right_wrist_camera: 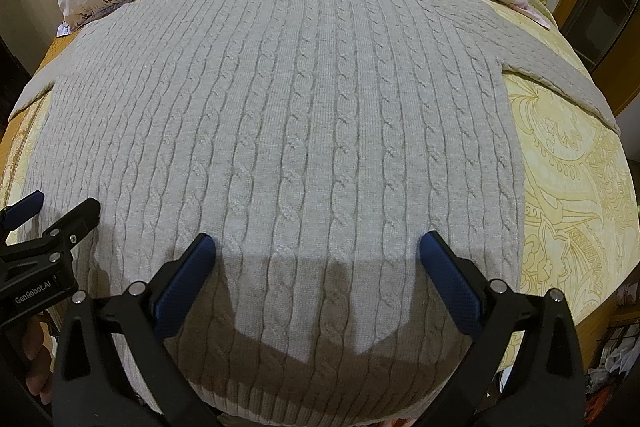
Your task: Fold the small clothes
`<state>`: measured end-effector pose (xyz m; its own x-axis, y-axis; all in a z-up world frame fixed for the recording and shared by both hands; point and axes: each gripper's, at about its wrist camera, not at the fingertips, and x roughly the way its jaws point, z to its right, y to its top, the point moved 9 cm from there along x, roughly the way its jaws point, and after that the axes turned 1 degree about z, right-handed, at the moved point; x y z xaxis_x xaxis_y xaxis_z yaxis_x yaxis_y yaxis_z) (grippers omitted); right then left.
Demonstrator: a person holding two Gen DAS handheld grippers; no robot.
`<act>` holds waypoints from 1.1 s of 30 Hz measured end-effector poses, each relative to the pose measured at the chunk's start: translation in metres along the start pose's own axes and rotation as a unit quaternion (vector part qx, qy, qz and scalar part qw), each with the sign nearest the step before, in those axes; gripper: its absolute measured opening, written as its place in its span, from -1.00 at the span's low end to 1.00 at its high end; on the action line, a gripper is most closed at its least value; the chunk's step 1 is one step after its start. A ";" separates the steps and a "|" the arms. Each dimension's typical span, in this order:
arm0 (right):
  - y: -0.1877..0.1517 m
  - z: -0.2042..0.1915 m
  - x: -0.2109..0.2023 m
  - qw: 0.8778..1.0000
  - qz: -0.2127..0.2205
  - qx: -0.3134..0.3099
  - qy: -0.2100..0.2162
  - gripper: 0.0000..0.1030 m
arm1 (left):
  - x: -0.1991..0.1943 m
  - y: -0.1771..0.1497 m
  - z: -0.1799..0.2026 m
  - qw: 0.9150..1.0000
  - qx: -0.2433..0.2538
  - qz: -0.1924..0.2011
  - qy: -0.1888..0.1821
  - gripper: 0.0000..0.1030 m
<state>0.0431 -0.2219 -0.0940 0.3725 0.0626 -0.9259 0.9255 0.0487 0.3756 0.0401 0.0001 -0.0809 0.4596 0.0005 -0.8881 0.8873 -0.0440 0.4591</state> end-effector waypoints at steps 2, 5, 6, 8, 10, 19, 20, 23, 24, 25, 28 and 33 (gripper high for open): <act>0.000 0.000 0.000 1.000 0.000 0.000 0.000 0.97 | 0.000 0.000 0.000 1.000 0.000 0.000 0.000 0.97; 0.000 0.000 0.000 1.000 0.000 0.000 0.000 0.97 | 0.000 0.000 0.000 1.000 0.000 0.000 0.000 0.97; 0.000 0.000 0.000 1.000 0.000 0.000 0.000 0.97 | 0.000 0.000 0.000 1.000 0.000 0.000 0.000 0.97; 0.000 0.000 0.000 1.000 0.000 0.000 0.000 0.97 | 0.000 0.000 0.000 1.000 0.000 0.000 0.000 0.97; 0.000 0.000 0.000 1.000 0.000 0.000 0.000 0.97 | 0.000 0.000 0.000 1.000 0.000 0.000 0.000 0.97; 0.000 0.000 0.000 1.000 0.001 -0.002 0.001 0.97 | 0.000 0.000 0.000 1.000 0.000 0.000 0.000 0.97; -0.001 0.003 0.001 1.000 0.001 -0.003 0.001 0.97 | 0.000 0.000 0.000 1.000 0.000 0.000 0.000 0.97; 0.003 0.002 0.001 1.000 0.001 -0.003 0.002 0.97 | 0.000 0.000 0.000 1.000 0.000 0.000 0.000 0.97; 0.000 0.003 -0.002 1.000 0.001 -0.004 0.001 0.97 | 0.000 0.000 0.000 1.000 0.000 0.000 0.000 0.97; 0.000 0.003 -0.002 1.000 0.001 -0.003 0.001 0.97 | 0.000 0.000 0.000 1.000 0.000 0.000 0.000 0.97; -0.001 0.002 -0.003 1.000 0.004 -0.006 0.003 0.97 | 0.000 0.000 0.000 1.000 0.000 0.000 0.000 0.97; 0.000 -0.002 -0.003 0.999 0.024 -0.018 0.011 0.97 | 0.001 0.002 0.000 1.000 0.005 -0.009 -0.002 0.97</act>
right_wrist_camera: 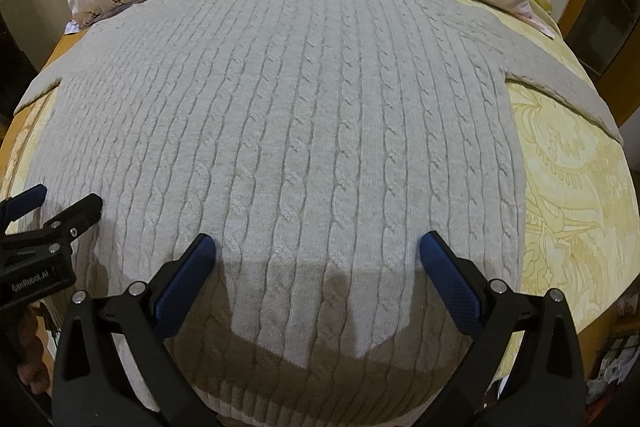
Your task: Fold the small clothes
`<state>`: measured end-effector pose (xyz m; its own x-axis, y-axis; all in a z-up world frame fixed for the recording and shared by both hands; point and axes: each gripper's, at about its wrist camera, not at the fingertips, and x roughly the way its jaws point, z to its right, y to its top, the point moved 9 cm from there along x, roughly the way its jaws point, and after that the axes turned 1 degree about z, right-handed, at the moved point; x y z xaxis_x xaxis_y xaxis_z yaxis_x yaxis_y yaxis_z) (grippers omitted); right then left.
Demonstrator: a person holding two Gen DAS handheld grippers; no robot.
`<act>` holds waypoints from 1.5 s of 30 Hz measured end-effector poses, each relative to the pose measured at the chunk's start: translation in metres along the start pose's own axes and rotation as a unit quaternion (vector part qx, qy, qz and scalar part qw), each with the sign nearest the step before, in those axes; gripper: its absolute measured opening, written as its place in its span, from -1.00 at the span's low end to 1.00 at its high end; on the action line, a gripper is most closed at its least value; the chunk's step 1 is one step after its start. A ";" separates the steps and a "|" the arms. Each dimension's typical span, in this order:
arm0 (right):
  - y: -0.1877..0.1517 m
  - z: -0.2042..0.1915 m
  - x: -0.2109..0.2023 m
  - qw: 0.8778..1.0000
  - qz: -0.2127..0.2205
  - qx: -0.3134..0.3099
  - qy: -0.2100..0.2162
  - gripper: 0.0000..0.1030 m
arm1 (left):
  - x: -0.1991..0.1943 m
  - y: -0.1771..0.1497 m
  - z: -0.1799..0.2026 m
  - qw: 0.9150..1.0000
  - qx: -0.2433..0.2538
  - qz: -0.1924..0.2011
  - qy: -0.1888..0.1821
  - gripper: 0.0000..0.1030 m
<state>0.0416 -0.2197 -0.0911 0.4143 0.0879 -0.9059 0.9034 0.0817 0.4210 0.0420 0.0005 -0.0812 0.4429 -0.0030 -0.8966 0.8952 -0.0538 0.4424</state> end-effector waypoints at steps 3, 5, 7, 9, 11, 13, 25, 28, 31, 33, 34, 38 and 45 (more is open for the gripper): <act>0.001 -0.001 -0.001 1.000 0.007 -0.008 0.007 0.97 | 0.003 0.000 0.002 1.000 0.003 -0.008 -0.002 0.97; 0.002 -0.001 -0.001 1.000 0.009 -0.011 0.011 0.97 | 0.005 0.002 0.003 1.000 0.007 -0.013 -0.002 0.97; 0.003 0.000 0.000 1.000 0.009 -0.013 0.015 0.97 | 0.004 0.002 0.003 1.000 0.012 -0.017 -0.003 0.97; 0.004 0.000 0.000 1.000 0.009 -0.017 0.019 0.97 | 0.005 0.003 0.004 1.000 0.015 -0.020 -0.003 0.97; 0.006 0.001 0.000 0.999 0.009 -0.014 0.029 0.97 | 0.005 0.003 0.004 1.000 0.018 -0.025 -0.004 0.97; 0.013 0.006 -0.001 0.999 0.013 0.004 0.051 0.97 | 0.005 0.003 0.004 0.999 0.017 -0.028 -0.006 0.97; 0.070 0.241 -0.006 0.933 0.097 0.342 0.064 0.56 | 0.001 0.033 -0.006 0.996 -0.057 0.023 -0.066 0.97; 0.067 0.306 0.000 0.893 0.109 0.432 0.064 0.44 | -0.002 0.043 -0.001 0.995 -0.054 0.046 -0.070 0.97; 0.060 0.357 0.007 0.855 0.121 0.500 0.065 0.28 | -0.003 0.051 0.005 0.995 -0.045 0.053 -0.070 0.97; 0.059 0.381 0.011 0.838 0.130 0.526 0.064 0.19 | -0.002 0.055 0.010 0.994 -0.044 0.055 -0.082 0.97; 0.059 0.389 0.013 0.833 0.132 0.534 0.065 0.17 | -0.003 0.058 0.012 0.993 -0.048 0.056 -0.095 0.97; 0.058 0.409 0.026 0.808 0.136 0.569 0.075 0.00 | -0.005 0.065 0.016 0.991 -0.056 0.062 -0.109 0.97; 0.067 0.422 0.034 0.795 0.144 0.581 0.098 -0.33 | -0.012 0.079 0.014 0.985 -0.078 0.080 -0.135 0.97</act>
<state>0.1625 -0.6301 -0.1129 0.6999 0.0991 -0.7073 0.3138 -0.9323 0.1799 0.1072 -0.0176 -0.0359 0.5681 -0.2647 -0.7793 0.8213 0.1221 0.5572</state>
